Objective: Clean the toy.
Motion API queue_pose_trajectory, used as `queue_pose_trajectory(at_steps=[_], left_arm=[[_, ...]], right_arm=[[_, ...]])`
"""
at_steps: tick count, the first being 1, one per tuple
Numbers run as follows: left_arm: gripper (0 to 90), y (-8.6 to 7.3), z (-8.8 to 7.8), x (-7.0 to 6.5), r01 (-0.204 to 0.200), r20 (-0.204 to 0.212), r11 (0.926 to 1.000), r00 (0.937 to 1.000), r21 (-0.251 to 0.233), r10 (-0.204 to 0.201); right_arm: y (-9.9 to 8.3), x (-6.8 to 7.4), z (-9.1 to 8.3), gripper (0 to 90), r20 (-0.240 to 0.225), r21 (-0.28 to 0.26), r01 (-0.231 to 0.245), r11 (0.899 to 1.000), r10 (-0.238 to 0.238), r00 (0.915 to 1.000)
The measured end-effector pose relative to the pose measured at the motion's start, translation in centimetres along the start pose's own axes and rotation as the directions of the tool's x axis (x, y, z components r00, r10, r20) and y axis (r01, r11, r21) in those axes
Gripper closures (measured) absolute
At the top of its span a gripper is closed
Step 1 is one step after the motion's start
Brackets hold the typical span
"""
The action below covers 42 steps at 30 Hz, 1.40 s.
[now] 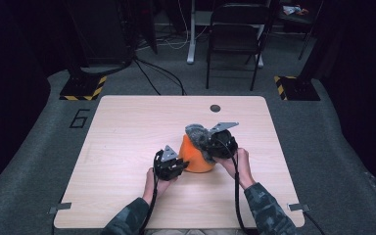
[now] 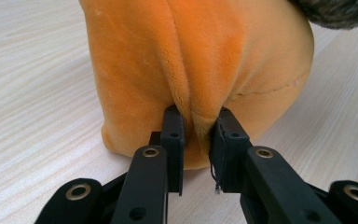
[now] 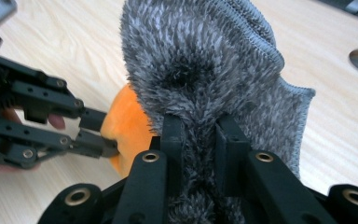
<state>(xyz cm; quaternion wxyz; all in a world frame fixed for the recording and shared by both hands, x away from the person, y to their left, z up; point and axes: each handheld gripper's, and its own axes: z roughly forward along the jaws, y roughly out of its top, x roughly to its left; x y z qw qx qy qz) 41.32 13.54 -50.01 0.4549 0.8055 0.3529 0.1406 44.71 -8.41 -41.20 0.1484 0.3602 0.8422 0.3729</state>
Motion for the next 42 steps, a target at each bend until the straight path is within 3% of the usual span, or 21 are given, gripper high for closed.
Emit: queue_pose_trajectory(at_steps=[8,16,20,23,28,32,35,37,40,42], left_arm=[[76.7,0.1,0.1,-0.2,-0.009,-0.002,1.0000,1.0000,0.004,0.009],[76.9,0.1,0.2,0.1,0.016,-0.002,0.9999,0.9999,-0.001,-0.016],[76.8,0.1,0.2,0.2,0.021,0.002,0.9998,0.9998,-0.003,-0.021],[76.8,0.1,0.2,0.3,0.028,-0.004,0.9996,0.9996,-0.011,-0.028],[76.8,0.0,0.2,0.6,0.042,-0.001,0.9990,0.9991,-0.012,-0.043],[76.8,-0.1,0.1,0.8,0.044,0.009,0.9990,0.9990,-0.006,-0.044],[76.7,-0.1,0.1,0.9,0.061,0.006,0.9981,0.9981,-0.013,-0.061],[76.6,-0.2,0.0,1.1,0.067,0.000,0.9976,0.9977,-0.014,-0.067],[76.5,-0.2,0.0,1.3,0.075,-0.005,0.9970,0.9972,-0.022,-0.075],[76.5,-0.2,0.0,1.4,0.075,-0.005,0.9969,0.9972,-0.026,-0.075]], right_arm=[[-0.1,-0.7,-0.2,76.0,0.023,0.111,-0.013,0.994,0.010,0.9997],[-0.7,-2.0,-0.3,75.9,0.023,0.219,-0.033,0.975,0.029,0.9993],[-1.3,-2.7,0.1,76.0,0.013,0.254,-0.067,0.965,0.066,0.9978],[-1.9,-3.4,0.5,76.0,0.027,0.295,-0.086,0.952,0.081,0.9963],[-3.8,-4.7,2.4,76.1,0.068,0.407,-0.102,0.908,0.081,0.9944],[-5.2,-5.1,4.4,76.1,0.065,0.427,-0.138,0.894,0.122,0.9904],[-4.8,-5.1,3.9,76.2,0.079,0.414,-0.118,0.903,0.094,0.9924],[-4.3,-5.3,3.1,76.3,0.093,0.399,-0.142,0.906,0.114,0.9891],[-3.1,-5.5,1.0,76.4,0.109,0.311,-0.163,0.936,0.136,0.9847],[-2.0,-5.2,-0.7,76.5,0.094,0.241,-0.157,0.958,0.138,0.9859]])
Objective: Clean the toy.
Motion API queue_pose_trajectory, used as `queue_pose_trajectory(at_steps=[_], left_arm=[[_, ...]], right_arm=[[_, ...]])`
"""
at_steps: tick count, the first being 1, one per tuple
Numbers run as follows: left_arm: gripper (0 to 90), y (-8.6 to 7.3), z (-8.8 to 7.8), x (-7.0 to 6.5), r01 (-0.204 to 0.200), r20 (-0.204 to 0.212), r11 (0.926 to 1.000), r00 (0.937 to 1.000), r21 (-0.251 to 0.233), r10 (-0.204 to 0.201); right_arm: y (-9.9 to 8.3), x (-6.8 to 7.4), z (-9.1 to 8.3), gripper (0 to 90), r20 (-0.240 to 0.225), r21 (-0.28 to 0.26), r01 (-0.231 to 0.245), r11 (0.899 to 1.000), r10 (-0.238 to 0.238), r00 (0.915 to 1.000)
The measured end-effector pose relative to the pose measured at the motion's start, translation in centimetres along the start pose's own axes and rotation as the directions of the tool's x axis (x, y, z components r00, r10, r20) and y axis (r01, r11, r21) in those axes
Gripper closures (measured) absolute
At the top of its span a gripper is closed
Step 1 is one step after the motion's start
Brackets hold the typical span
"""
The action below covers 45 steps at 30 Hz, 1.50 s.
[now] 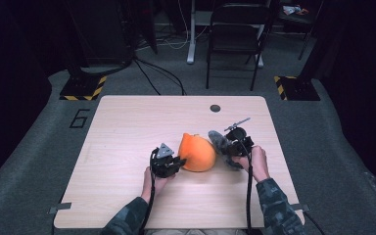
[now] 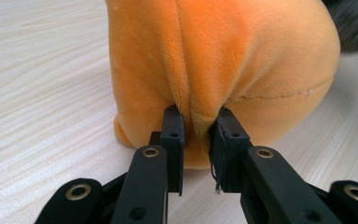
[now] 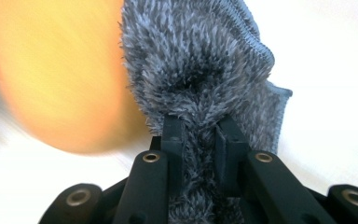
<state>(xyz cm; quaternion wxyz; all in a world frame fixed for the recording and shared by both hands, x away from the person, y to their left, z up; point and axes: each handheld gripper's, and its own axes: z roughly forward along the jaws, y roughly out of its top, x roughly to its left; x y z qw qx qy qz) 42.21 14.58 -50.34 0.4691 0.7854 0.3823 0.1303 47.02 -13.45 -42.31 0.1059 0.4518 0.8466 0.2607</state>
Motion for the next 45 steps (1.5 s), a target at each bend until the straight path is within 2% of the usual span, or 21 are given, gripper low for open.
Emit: queue_pose_trajectory(at_steps=[2,4,6,8,11,14,16,20,21,23,26,30,34,35,37,39,42,43,44,45], left_arm=[[76.4,0.0,0.0,0.0,0.000,-0.002,1.0000,1.0000,-0.001,0.000],[76.4,0.0,0.0,0.0,0.002,-0.001,1.0000,1.0000,-0.004,-0.002],[76.3,0.0,0.0,0.0,0.000,-0.003,1.0000,1.0000,-0.002,0.000],[75.7,0.0,0.0,0.0,-0.001,-0.007,1.0000,1.0000,-0.003,0.001],[70.4,0.1,-0.1,0.0,-0.016,-0.011,0.9998,0.9998,-0.009,0.016],[55.5,0.3,-0.2,-0.3,-0.061,-0.042,0.9981,0.9972,0.012,0.061],[49.0,0.3,-0.1,-0.5,-0.079,-0.059,0.9966,0.9950,0.023,0.080],[44.4,0.1,0.3,-0.7,-0.096,-0.074,0.9949,0.9924,0.031,0.098],[44.3,0.1,0.5,-0.8,-0.114,-0.083,0.9930,0.9898,0.030,0.116],[48.7,0.0,0.7,-1.0,-0.143,-0.098,0.9893,0.9845,0.029,0.145],[62.6,-0.2,1.0,-1.2,-0.150,-0.111,0.9886,0.9824,0.011,0.150],[75.5,0.0,0.7,-1.3,-0.105,-0.132,0.9940,0.9862,-0.032,0.100],[79.0,0.5,0.2,-1.2,-0.014,-0.077,0.9984,0.9970,-0.054,0.010],[79.2,0.7,0.0,-1.2,0.011,-0.062,0.9978,0.9979,-0.065,-0.015],[79.4,1.0,-0.3,-1.4,0.035,-0.035,0.9969,0.9987,-0.071,-0.038],[79.4,1.2,-0.4,-1.9,0.021,-0.026,0.9977,0.9994,-0.064,-0.022],[79.4,1.0,-0.1,-2.4,-0.009,-0.030,0.9989,0.9995,-0.046,0.007],[79.4,1.0,0.0,-2.5,-0.034,-0.037,0.9988,0.9988,-0.037,0.032],[79.4,0.9,0.0,-2.6,-0.028,-0.036,0.9989,0.9990,-0.037,0.027],[79.4,0.9,0.0,-2.5,-0.042,-0.040,0.9987,0.9984,-0.029,0.041]], right_arm=[[0.5,0.9,-1.4,76.4,-0.031,-0.057,0.026,0.998,-0.028,0.9991],[0.9,2.3,-1.7,76.4,-0.068,-0.045,0.066,0.997,-0.069,0.9953],[1.0,3.8,-1.0,76.4,-0.076,-0.007,0.105,0.994,-0.106,0.9915],[1.0,4.6,-0.1,76.5,-0.042,0.003,0.130,0.992,-0.130,0.9907],[0.9,4.2,0.4,76.8,-0.035,-0.032,0.121,0.992,-0.122,0.9919],[0.8,3.9,0.7,76.9,-0.023,-0.062,0.119,0.991,-0.121,0.9924],[0.8,3.8,0.9,76.9,-0.017,-0.075,0.123,0.990,-0.125,0.9920],[0.9,4.0,0.9,76.9,0.002,-0.096,0.129,0.987,-0.129,0.9916],[0.9,4.1,0.9,76.9,0.006,-0.103,0.124,0.987,-0.124,0.9922],[0.9,4.0,1.0,76.9,0.006,-0.107,0.127,0.986,-0.128,0.9918],[0.9,3.9,1.2,76.9,0.014,-0.121,0.117,0.986,-0.116,0.9932],[0.8,3.5,1.1,76.9,0.008,-0.144,0.094,0.985,-0.093,0.9956],[0.9,3.1,0.6,76.9,0.016,-0.168,0.082,0.982,-0.081,0.9966],[1.0,2.9,0.3,76.9,0.014,-0.168,0.080,0.983,-0.078,0.9968],[1.1,3.0,-0.2,76.9,0.005,-0.191,0.064,0.980,-0.064,0.9979],[1.4,3.4,-1.0,76.9,-0.013,-0.209,0.073,0.975,-0.077,0.9969],[1.8,4.7,-1.9,76.8,-0.018,-0.240,0.103,0.965,-0.110,0.9938],[1.9,5.2,-2.0,76.8,-0.017,-0.246,0.123,0.961,-0.131,0.9913],[1.9,5.8,-1.9,76.8,-0.018,-0.246,0.135,0.960,-0.144,0.9894],[2.0,6.3,-1.7,76.7,-0.017,-0.240,0.143,0.960,-0.151,0.9883]])
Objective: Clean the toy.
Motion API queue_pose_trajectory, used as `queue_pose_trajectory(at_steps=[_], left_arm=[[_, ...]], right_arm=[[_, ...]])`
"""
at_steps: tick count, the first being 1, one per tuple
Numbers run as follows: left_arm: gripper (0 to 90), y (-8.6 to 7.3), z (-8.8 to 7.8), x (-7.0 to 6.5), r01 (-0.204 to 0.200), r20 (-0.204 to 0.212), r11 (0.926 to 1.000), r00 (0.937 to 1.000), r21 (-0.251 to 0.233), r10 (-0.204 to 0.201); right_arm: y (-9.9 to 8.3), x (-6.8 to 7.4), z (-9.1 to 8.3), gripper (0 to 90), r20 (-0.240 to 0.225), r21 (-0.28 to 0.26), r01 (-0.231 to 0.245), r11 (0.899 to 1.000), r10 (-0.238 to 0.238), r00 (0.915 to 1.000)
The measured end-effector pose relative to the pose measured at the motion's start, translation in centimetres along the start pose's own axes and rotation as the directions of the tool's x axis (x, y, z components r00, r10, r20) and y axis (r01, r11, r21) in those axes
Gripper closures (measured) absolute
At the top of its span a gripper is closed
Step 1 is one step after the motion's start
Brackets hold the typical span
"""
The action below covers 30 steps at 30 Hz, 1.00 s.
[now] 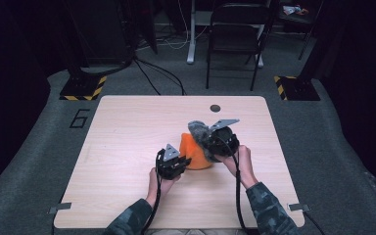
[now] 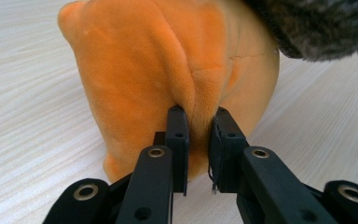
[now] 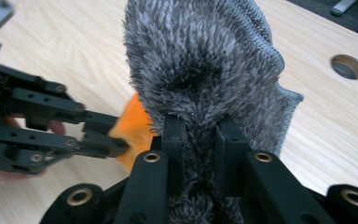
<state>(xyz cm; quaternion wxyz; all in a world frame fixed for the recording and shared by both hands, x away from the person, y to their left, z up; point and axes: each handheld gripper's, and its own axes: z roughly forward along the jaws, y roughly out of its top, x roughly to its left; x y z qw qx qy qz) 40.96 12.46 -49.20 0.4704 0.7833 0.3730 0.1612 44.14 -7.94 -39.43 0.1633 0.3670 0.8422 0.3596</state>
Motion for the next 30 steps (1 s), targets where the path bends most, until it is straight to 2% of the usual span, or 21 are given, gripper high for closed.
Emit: queue_pose_trajectory(at_steps=[3,4,8,10,12,14,15,17,20,25,28,30], left_arm=[[79.4,-0.1,0.0,0.0,-0.005,0.002,0.9999,1.0000,0.013,0.005],[79.3,-0.1,0.1,0.0,-0.020,-0.007,0.9997,0.9998,0.017,0.020],[79.3,-0.2,0.2,0.1,-0.029,-0.008,0.9993,0.9995,0.022,0.029],[79.4,-0.2,0.2,0.2,-0.036,-0.012,0.9991,0.9993,0.024,0.036],[79.4,-0.2,0.2,0.5,-0.030,-0.008,0.9992,0.9995,0.026,0.030],[79.4,-0.3,0.2,0.8,-0.026,-0.018,0.9994,0.9995,0.022,0.027],[79.4,-0.3,0.2,0.9,-0.019,-0.015,0.9996,0.9997,0.022,0.019],[79.4,-0.4,0.2,1.2,-0.007,-0.005,0.9997,1.0000,0.025,0.007],[79.4,-0.4,0.3,1.4,0.002,-0.002,0.9997,1.0000,0.022,-0.002],[79.4,-0.6,0.3,1.8,0.014,0.014,0.9996,0.9998,0.025,-0.014],[79.3,-0.6,0.3,2.0,0.011,0.017,0.9996,0.9998,0.027,-0.012],[79.3,-0.7,0.3,2.0,0.018,0.016,0.9996,0.9997,0.023,-0.018]], right_arm=[[0.1,1.1,1.0,76.7,0.000,0.013,0.032,0.999,-0.032,0.9995],[0.1,1.4,1.4,76.6,0.011,0.020,0.041,0.999,-0.041,0.9991],[0.0,2.0,2.3,76.7,0.068,0.044,0.101,0.994,-0.104,0.9923],[0.0,1.8,2.3,76.7,0.079,0.049,0.102,0.994,-0.106,0.9912],[-0.2,1.3,2.2,76.6,0.086,0.061,0.091,0.994,-0.096,0.9917],[-0.4,0.7,2.0,76.6,0.082,0.073,0.054,0.996,-0.060,0.9948],[-0.5,0.3,2.0,76.6,0.080,0.079,0.056,0.995,-0.062,0.9948],[-0.8,-0.3,2.1,76.7,0.068,0.088,0.024,0.996,-0.030,0.9973],[-1.1,-1.1,2.1,76.7,0.060,0.107,0.006,0.994,-0.012,0.9981],[-1.7,-2.5,2.5,76.8,0.055,0.160,-0.041,0.986,0.033,0.9979],[-2.3,-3.4,2.8,77.0,0.062,0.195,-0.076,0.978,0.065,0.9960],[-2.8,-3.9,3.1,77.0,0.062,0.225,-0.104,0.969,0.092,0.9938]])
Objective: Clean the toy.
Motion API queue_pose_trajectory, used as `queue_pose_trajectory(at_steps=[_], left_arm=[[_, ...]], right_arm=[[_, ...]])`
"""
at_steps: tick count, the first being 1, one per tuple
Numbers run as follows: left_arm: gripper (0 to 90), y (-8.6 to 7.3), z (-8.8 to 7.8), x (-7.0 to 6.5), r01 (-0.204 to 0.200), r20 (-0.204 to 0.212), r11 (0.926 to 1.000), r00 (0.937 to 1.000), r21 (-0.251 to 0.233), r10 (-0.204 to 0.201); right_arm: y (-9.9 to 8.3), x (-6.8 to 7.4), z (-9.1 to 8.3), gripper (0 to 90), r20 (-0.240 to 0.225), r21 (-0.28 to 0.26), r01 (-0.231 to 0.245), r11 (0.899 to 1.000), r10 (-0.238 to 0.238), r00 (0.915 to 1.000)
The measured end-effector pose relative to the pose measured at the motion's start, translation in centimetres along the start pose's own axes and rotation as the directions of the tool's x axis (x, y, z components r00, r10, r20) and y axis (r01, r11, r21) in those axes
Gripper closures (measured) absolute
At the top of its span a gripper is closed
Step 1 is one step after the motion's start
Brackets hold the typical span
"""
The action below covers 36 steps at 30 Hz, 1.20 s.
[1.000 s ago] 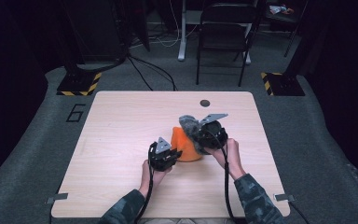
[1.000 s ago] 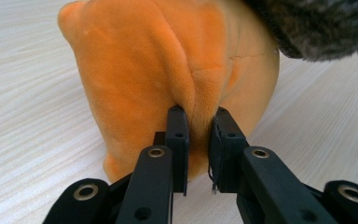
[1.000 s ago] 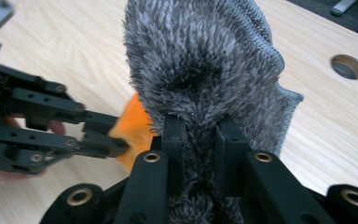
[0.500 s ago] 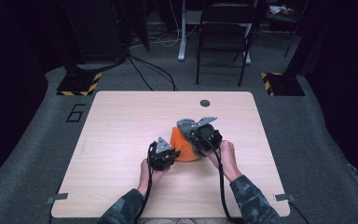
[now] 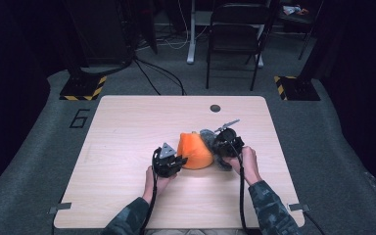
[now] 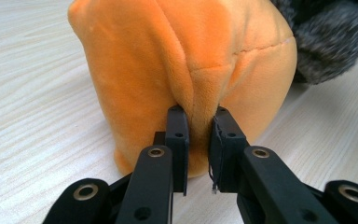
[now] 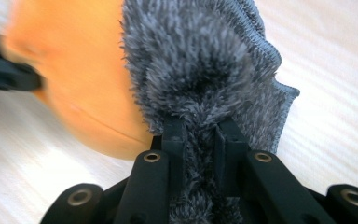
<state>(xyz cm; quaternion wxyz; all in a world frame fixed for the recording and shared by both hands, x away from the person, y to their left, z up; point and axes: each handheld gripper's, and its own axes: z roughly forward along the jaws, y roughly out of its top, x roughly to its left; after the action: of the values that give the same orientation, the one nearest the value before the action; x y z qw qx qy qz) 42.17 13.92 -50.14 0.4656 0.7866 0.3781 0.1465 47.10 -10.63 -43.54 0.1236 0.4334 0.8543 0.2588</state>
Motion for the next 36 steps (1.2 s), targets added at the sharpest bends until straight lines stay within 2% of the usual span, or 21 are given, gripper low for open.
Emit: queue_pose_trajectory(at_steps=[5,8,10,12,15,16,18,21,23,25,27,28,30,36], left_arm=[[79.2,0.0,0.0,0.1,-0.009,-0.003,1.0000,0.9999,-0.001,0.009],[78.9,-0.2,0.0,0.1,-0.003,0.001,1.0000,1.0000,-0.005,0.003],[78.6,-0.2,-0.1,0.1,-0.011,-0.004,0.9999,0.9999,-0.009,0.011],[78.5,-0.2,-0.1,0.1,-0.011,-0.003,0.9999,0.9999,-0.011,0.011],[78.4,-0.3,0.0,-0.1,-0.023,-0.011,0.9996,0.9997,-0.014,0.023],[78.3,-0.2,-0.1,-0.2,-0.029,-0.008,0.9996,0.9996,-0.008,0.029],[78.3,-0.2,0.0,-0.4,-0.040,-0.015,0.9992,0.9991,-0.007,0.040],[78.3,-0.2,0.0,-0.5,-0.059,-0.027,0.9983,0.9979,-0.004,0.058],[78.3,-0.2,0.0,-0.8,-0.069,-0.039,0.9976,0.9969,-0.005,0.069],[78.3,-0.2,0.0,-1.1,-0.099,-0.052,0.9950,0.9937,-0.002,0.099],[78.3,-0.2,0.0,-1.4,-0.121,-0.063,0.9926,0.9906,0.001,0.121],[78.3,-0.2,0.0,-1.5,-0.130,-0.066,0.9915,0.9893,0.002,0.130],[78.3,-0.3,0.0,-1.5,-0.133,-0.075,0.9911,0.9884,-0.006,0.132],[78.3,-0.2,0.1,-1.8,-0.154,-0.079,0.9881,0.9850,0.002,0.154]], right_arm=[[-1.3,-1.4,2.4,76.9,0.014,0.082,-0.034,0.996,0.033,0.9994],[-1.7,-1.8,3.4,76.9,0.012,0.124,-0.049,0.991,0.048,0.9988],[-1.6,-2.0,3.1,76.9,0.018,0.120,-0.053,0.991,0.051,0.9985],[-1.2,-2.1,2.2,76.9,0.030,0.095,-0.047,0.994,0.045,0.9986],[-0.5,-1.8,0.2,76.9,0.028,0.023,-0.041,0.999,0.041,0.9988],[-0.1,-1.5,-0.6,76.9,0.030,0.004,-0.033,0.999,0.033,0.9990],[0.5,-0.5,-2.0,76.8,0.015,-0.051,0.012,0.999,-0.011,0.9998],[1.4,1.8,-3.4,76.8,0.005,-0.106,0.077,0.991,-0.077,0.9970],[1.8,3.5,-3.7,76.8,-0.001,-0.123,0.128,0.984,-0.129,0.9917],[2.1,5.1,-3.5,76.8,0.010,-0.128,0.182,0.975,-0.183,0.9831],[2.4,6.3,-3.2,76.7,0.034,-0.117,0.219,0.969,-0.216,0.9758],[2.4,6.7,-2.9,76.7,0.046,-0.109,0.222,0.969,-0.218,0.9748],[2.4,7.1,-2.4,76.6,0.055,-0.095,0.221,0.971,-0.217,0.9747],[2.2,6.9,-1.7,76.7,0.072,-0.079,0.233,0.969,-0.228,0.9710]])
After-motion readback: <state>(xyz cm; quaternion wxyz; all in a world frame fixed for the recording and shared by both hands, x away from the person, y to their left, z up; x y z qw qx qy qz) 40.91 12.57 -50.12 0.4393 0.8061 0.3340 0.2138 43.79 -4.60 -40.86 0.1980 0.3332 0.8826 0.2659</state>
